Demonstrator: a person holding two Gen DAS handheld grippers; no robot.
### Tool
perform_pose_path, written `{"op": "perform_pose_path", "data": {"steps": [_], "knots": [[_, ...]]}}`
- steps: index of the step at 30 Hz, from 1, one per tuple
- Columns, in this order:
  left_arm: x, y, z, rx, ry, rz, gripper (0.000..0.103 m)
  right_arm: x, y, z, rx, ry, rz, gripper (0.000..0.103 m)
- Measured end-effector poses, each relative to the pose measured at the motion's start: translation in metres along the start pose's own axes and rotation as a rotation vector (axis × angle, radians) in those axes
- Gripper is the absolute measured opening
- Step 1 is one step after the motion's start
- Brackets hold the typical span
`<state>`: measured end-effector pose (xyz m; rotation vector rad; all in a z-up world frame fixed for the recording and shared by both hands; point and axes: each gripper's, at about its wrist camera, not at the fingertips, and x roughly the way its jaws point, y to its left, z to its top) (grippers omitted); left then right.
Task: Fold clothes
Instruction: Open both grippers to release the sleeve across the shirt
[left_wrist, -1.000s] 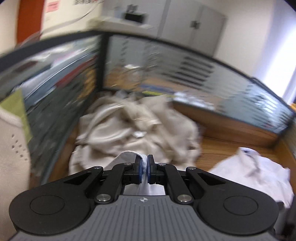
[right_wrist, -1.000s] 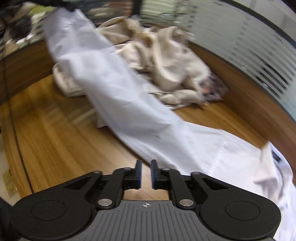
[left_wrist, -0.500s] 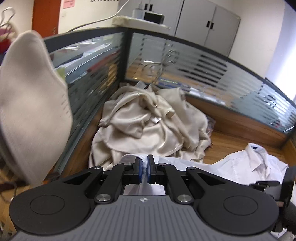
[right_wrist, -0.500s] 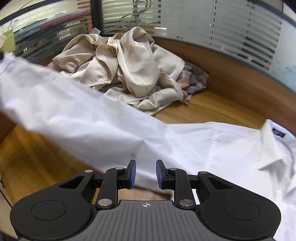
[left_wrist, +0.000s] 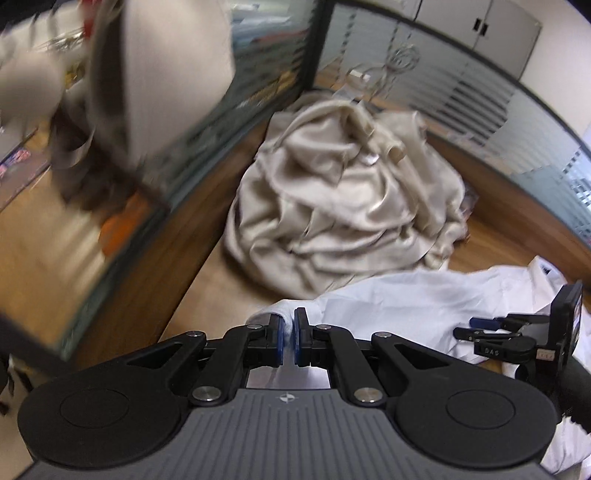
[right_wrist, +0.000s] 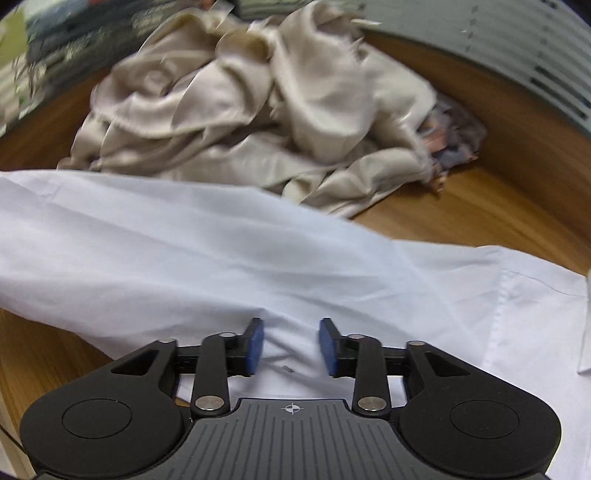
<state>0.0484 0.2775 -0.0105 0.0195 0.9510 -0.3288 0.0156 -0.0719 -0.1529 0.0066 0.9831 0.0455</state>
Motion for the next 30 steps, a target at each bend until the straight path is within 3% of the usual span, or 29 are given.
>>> {"op": "perform_pose_path", "data": {"steps": [5,13,17,18,22,30], "knots": [[0.016,0.017,-0.019,-0.042,0.007,0.03,0.006,-0.003,0.013,-0.006,-0.049,0.013,0.037,0.047],[0.057,0.03,-0.018,-0.024,-0.064,0.036,0.01,-0.04,0.04,-0.019,-0.074,0.004,0.086,0.048],[0.059,0.038,-0.023,-0.049,-0.121,-0.04,0.052,-0.058,0.049,-0.028,-0.078,0.002,0.09,0.048],[0.056,0.039,-0.026,-0.046,-0.133,-0.068,0.057,-0.061,0.052,-0.03,-0.084,0.003,0.087,0.048],[0.041,0.042,-0.045,0.017,-0.171,-0.153,0.068,-0.071,0.054,-0.036,-0.083,0.004,0.068,0.048],[0.038,0.064,-0.082,0.111,-0.166,-0.157,0.07,-0.085,0.048,-0.049,-0.03,0.011,0.025,0.048]]}}
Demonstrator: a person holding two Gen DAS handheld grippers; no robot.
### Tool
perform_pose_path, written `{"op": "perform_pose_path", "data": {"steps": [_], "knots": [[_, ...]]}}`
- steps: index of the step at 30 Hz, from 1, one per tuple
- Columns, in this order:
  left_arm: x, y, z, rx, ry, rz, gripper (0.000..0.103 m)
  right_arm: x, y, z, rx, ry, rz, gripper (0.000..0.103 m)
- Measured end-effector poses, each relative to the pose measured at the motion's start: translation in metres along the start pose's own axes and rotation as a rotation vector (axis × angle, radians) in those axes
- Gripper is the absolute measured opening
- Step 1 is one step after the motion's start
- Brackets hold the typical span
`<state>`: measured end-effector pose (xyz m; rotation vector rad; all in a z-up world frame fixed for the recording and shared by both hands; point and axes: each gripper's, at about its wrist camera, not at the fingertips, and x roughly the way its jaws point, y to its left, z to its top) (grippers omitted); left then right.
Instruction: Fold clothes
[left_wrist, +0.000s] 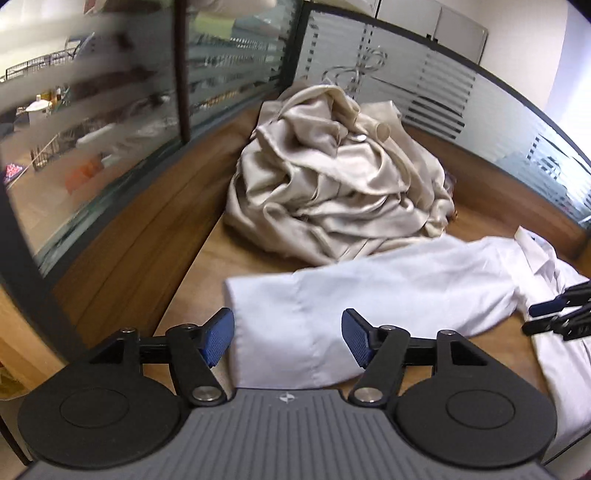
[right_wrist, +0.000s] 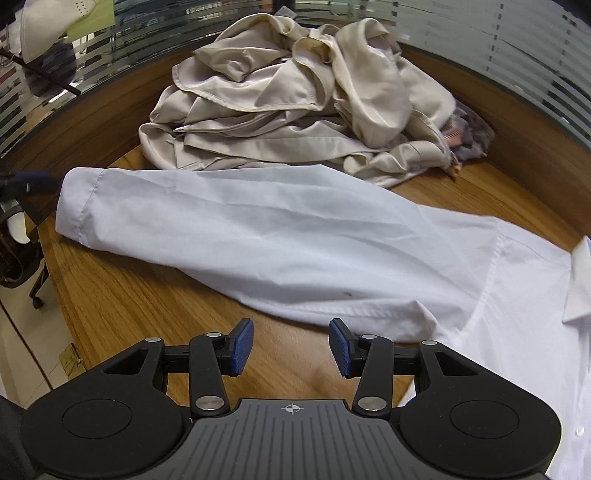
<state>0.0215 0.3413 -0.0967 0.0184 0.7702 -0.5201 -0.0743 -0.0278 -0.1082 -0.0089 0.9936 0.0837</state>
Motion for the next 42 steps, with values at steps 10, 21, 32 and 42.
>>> {"op": "perform_pose_path", "data": {"steps": [10,21,32,42], "knots": [[0.02,0.014,-0.034,0.132,0.082,-0.043,0.07,-0.017,0.003,-0.024,0.027,0.017,-0.025,0.049],[0.035,0.01,-0.023,0.017,0.085,0.081,0.004,-0.012,-0.04,-0.03,0.065,-0.003,-0.209,0.047],[-0.013,-0.059,0.044,0.085,-0.083,-0.064,0.001,-0.035,-0.052,0.019,0.177,-0.097,-0.112,0.04],[-0.027,-0.162,0.023,0.407,-0.124,-0.386,0.001,-0.099,-0.013,0.087,0.24,-0.183,0.181,0.055]]}}
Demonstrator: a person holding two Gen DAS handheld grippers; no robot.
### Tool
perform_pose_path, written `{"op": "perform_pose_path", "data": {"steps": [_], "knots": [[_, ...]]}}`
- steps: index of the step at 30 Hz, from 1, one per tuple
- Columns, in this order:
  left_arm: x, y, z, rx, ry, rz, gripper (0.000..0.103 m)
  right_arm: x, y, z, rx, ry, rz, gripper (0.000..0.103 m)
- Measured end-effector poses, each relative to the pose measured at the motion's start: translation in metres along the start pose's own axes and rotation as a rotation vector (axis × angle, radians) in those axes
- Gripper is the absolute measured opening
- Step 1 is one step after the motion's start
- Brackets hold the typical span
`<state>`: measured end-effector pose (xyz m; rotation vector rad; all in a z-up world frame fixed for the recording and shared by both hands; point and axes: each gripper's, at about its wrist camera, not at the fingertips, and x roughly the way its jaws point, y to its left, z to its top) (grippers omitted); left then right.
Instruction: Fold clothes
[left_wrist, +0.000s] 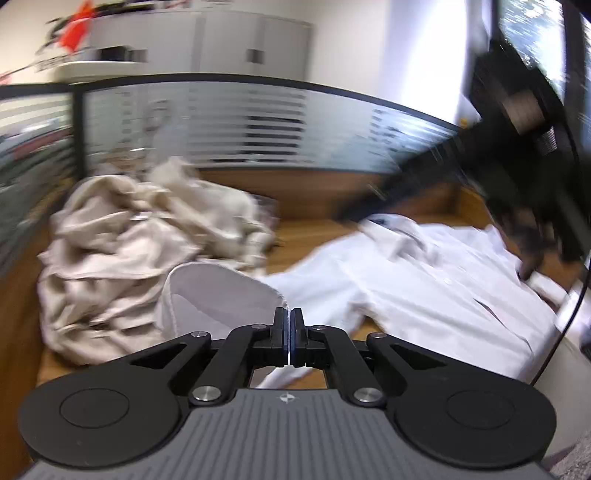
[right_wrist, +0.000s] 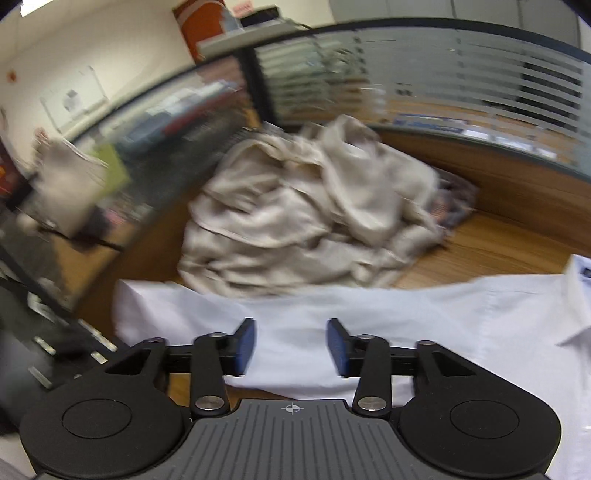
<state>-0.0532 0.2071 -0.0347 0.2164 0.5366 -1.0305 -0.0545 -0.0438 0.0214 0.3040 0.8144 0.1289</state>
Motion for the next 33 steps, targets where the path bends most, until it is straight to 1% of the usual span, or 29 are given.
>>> {"op": "perform_pose_path", "data": {"steps": [2,4,5,7,10,11,13,14,15,16,17,18,19,20,21,22,25,26,27,29,31,33], "knots": [[0.01,-0.015,-0.005,0.039,0.005,-0.036,0.001,0.003,0.012,0.007,0.021,0.017,0.054,0.056],[0.016,-0.027,-0.01,0.068,0.002,-0.063,0.001,0.01,0.023,0.009,0.044,0.042,0.085,0.061],[0.02,-0.033,-0.012,0.083,0.001,-0.076,0.001,0.015,0.027,0.008,0.052,0.058,0.092,0.066],[0.027,-0.044,-0.017,0.112,0.002,-0.101,0.001,0.028,0.034,0.003,0.049,0.102,0.08,0.066],[0.029,-0.056,-0.022,0.157,-0.008,-0.121,0.001,0.045,0.042,-0.008,0.025,0.166,0.034,0.066],[0.03,-0.058,-0.024,0.167,-0.014,-0.127,0.001,0.049,0.043,-0.012,0.013,0.185,0.012,0.064],[0.031,-0.06,-0.024,0.164,-0.014,-0.144,0.001,0.056,0.041,-0.021,-0.006,0.229,-0.034,0.049],[0.032,-0.059,-0.024,0.161,-0.01,-0.157,0.001,0.057,0.038,-0.024,0.003,0.239,-0.049,0.032],[0.033,-0.059,-0.024,0.158,-0.005,-0.17,0.001,0.056,0.033,-0.027,0.026,0.24,-0.056,0.013],[0.033,-0.059,-0.024,0.159,-0.002,-0.184,0.001,0.055,0.028,-0.029,0.049,0.241,-0.063,0.008],[0.03,-0.059,-0.022,0.168,-0.001,-0.198,0.003,0.051,0.024,-0.031,0.072,0.231,-0.069,0.007],[0.027,-0.059,-0.021,0.178,-0.004,-0.216,0.007,0.045,0.02,-0.031,0.094,0.212,-0.074,0.006],[0.022,-0.059,-0.02,0.187,-0.016,-0.238,0.007,0.037,0.016,-0.03,0.122,0.192,-0.074,0.006],[0.017,-0.057,-0.019,0.192,-0.031,-0.262,0.008,0.027,0.01,-0.029,0.156,0.168,-0.074,0.005],[0.014,-0.055,-0.018,0.197,-0.046,-0.281,0.014,0.016,0.004,-0.029,0.19,0.144,-0.077,0.005],[0.011,-0.053,-0.017,0.199,-0.062,-0.294,0.016,0.005,-0.002,-0.028,0.224,0.12,-0.079,0.005],[0.01,-0.047,-0.01,0.192,-0.099,-0.361,0.018,-0.032,-0.02,-0.034,0.323,0.056,-0.103,0.005],[0.011,-0.046,-0.006,0.176,-0.102,-0.38,0.023,-0.045,-0.027,-0.038,0.358,0.03,-0.121,0.005],[0.013,-0.046,-0.003,0.161,-0.1,-0.404,0.028,-0.06,-0.035,-0.042,0.394,0.003,-0.14,0.005],[0.023,-0.045,0.001,0.14,-0.078,-0.447,0.029,-0.09,-0.052,-0.054,0.472,-0.052,-0.177,0.005],[0.038,-0.05,0.002,0.143,-0.036,-0.46,0.029,-0.117,-0.069,-0.068,0.545,-0.1,-0.22,0.005],[0.058,-0.058,-0.001,0.153,0.004,-0.454,0.034,-0.14,-0.085,-0.086,0.633,-0.148,-0.24,0.005]]}}
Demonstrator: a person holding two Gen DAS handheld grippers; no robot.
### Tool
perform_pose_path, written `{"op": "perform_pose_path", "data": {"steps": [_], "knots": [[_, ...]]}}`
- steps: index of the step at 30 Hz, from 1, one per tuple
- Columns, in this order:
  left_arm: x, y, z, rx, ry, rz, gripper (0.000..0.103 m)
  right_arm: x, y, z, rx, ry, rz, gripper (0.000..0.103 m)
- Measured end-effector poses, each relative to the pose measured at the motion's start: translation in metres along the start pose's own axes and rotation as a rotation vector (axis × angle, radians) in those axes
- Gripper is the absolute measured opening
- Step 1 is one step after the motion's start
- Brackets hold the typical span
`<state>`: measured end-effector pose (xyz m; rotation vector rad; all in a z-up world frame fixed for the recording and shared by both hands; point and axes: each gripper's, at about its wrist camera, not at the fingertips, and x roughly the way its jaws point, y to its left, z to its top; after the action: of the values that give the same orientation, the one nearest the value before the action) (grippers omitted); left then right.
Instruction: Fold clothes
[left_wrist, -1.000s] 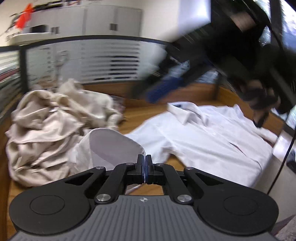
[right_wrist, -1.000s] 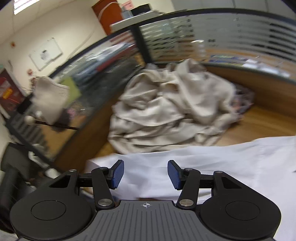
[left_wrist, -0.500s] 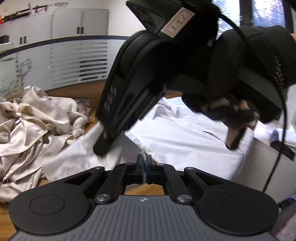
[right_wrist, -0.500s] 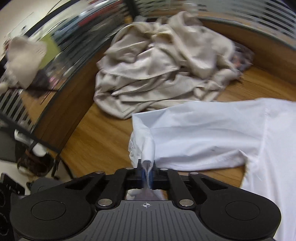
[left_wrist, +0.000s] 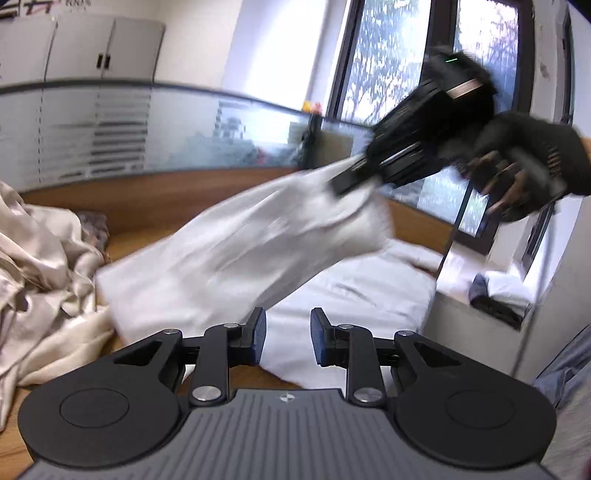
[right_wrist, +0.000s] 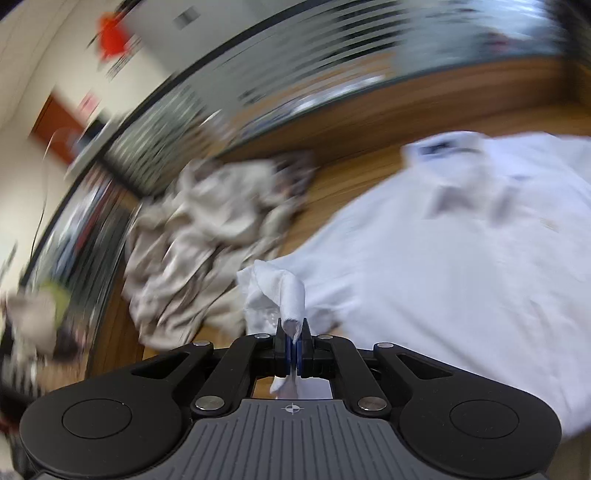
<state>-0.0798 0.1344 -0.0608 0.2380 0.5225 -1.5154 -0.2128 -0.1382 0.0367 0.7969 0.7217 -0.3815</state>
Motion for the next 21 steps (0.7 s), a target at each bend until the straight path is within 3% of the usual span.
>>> {"op": "perform_pose_path", "data": {"steps": [7,15,21], "knots": [[0.098,0.0,-0.018,-0.063,0.164,0.007,0.034,-0.053,-0.078,-0.024,0.28,-0.116,-0.01,0.005],[0.174,-0.01,-0.015,-0.053,0.212,0.021,0.038,-0.095,-0.148,-0.045,0.45,-0.192,-0.037,0.005],[0.208,-0.013,-0.017,-0.086,0.251,0.104,0.038,-0.104,-0.196,-0.034,0.501,-0.208,-0.032,0.005]]}}
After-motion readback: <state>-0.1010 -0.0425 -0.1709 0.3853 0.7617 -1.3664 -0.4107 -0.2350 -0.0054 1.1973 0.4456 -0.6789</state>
